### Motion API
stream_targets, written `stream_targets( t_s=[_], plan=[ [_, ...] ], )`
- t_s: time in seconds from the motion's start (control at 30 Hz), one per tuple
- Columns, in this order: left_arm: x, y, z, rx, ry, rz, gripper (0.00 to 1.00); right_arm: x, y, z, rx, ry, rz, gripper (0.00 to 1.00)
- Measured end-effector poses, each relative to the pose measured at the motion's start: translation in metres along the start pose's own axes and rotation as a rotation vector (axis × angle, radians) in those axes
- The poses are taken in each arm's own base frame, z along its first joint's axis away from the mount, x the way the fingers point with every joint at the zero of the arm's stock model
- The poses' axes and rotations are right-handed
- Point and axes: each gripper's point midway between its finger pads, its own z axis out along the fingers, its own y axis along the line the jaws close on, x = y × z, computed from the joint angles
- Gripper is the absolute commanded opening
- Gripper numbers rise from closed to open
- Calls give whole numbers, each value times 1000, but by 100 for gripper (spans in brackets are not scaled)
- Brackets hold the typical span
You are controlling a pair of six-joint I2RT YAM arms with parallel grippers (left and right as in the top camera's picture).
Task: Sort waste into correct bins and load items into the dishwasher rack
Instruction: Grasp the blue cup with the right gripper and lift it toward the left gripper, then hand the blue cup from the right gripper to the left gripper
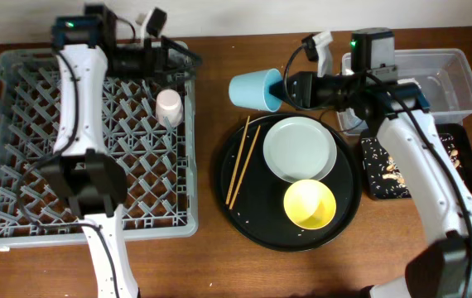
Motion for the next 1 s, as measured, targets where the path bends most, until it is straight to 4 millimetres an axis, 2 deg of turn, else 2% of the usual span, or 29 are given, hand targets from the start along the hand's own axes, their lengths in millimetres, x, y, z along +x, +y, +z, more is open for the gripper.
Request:
stream_targets(
  t_s=[0.03, 0.07, 0.13, 0.17, 0.2, 0.3, 0.4, 0.5, 0.57, 0.7, 0.8, 1.0],
  plan=[
    [7, 24, 7, 69, -4, -98, 99, -6, -4, 11, -60, -6, 7, 4],
    [14, 39, 12, 103, -5, -164, 99, -12, -5, 16, -89, -17, -4, 4],
    [29, 50, 31, 134, 25, -231, 99, -15, -13, 29, -130, -15, 23, 4],
    [34, 44, 45, 152, 51, -226, 99, -12, -21, 38, -135, 1, 61, 4],
    [36, 42, 51, 159, 63, -223, 99, -11, -23, 40, -140, 8, 82, 4],
    [35, 44, 47, 157, 54, -234, 99, -9, -24, 45, -137, 17, 103, 4],
    [35, 44, 46, 157, 53, -235, 99, -10, -26, 42, -147, 14, 111, 4],
    [34, 43, 47, 160, 51, -237, 99, -18, -46, 30, -121, -17, 144, 4],
    [34, 43, 46, 160, 51, -244, 99, -20, -49, 27, -116, -24, 148, 4],
    [35, 41, 50, 165, 60, -271, 99, -1, -41, 56, -57, 27, 153, 4],
    [38, 35, 60, 182, 77, -275, 97, 12, -29, 81, -13, 53, 133, 4],
    [37, 28, 59, 187, 74, -271, 93, 15, -17, 105, 12, 42, 75, 4]
  ],
)
